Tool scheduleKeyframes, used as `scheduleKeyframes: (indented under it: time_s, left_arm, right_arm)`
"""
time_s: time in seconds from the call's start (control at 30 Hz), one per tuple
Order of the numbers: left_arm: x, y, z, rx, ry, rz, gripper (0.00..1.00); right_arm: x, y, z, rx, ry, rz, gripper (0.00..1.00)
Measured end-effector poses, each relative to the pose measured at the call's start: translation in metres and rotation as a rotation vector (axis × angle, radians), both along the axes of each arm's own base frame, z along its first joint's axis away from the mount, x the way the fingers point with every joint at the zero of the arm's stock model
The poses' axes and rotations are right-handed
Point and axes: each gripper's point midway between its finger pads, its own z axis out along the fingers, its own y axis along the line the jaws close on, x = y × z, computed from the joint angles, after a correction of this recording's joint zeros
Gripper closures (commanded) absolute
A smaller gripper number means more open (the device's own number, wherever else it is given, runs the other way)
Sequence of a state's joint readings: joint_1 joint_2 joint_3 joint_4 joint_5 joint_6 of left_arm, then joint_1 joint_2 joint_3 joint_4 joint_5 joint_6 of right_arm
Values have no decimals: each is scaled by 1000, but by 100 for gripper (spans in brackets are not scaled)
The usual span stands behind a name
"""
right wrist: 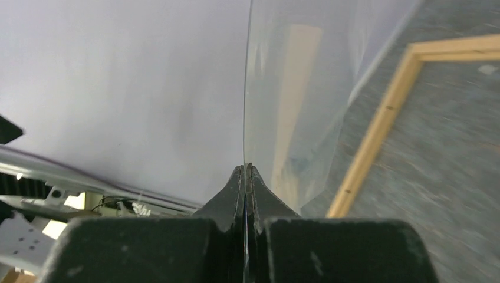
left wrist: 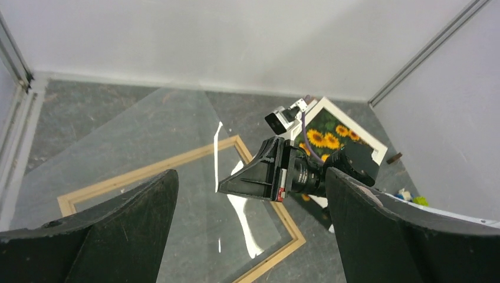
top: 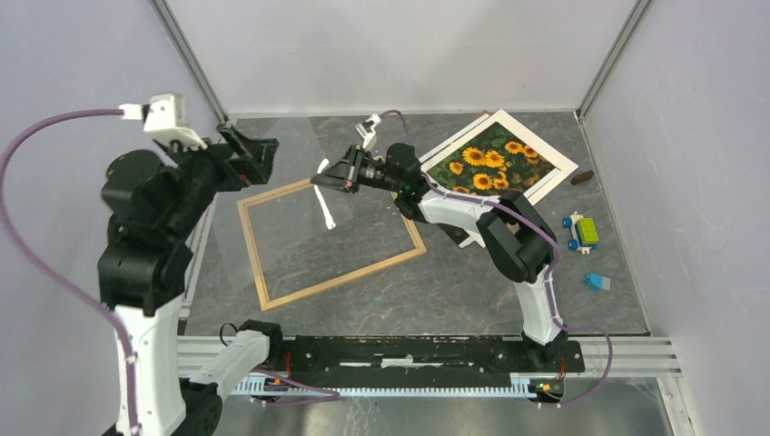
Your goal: Put the photo into the frame
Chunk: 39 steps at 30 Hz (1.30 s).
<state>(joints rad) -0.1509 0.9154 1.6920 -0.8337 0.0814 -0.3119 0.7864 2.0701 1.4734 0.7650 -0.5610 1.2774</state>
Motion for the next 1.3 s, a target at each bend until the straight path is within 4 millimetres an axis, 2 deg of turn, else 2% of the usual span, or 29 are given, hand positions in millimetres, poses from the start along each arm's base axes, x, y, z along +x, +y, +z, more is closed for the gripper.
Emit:
scheduleKeyframes:
  time_s: [0.2,0.3,0.4,0.47,0.63,0.73,0.93,1.1,1.3]
  left_arm:
    - [61,-20,-44,22,129,-46,0]
    - [93,-31,-82,43,211,-65,0]
    - [105,-39,-107,62,251,-79,0]
    - [108,-43,-119,78,250,-80,0]
    - [106,-38,-130,121,202,-53,0]
    - [105,-32,-127,149,157,-23,0]
    - [104,-32,-124,160,94,-1,0]
    - [108,-30,-137,167,97,19,0]
    - [111,-24,-153,192,116,35,0]
  right_arm:
    - [36,-37,-90,-118,68,-51,100]
    - [48,-49,-117,-170,71,-58,100]
    - [48,-57,-130,-202,47,-60,100]
    - [39,-64,-143,-224,43,-63,100]
    - [19,-80,-180,-306,72,-56,100]
    - [13,-84,-186,-325,70,-53,100]
    - [7,-93,-175,-340,20,-68,100]
    - [8,-95,-167,-358,-27,-79,100]
    - [6,-100,-183,-422,8,-79,100]
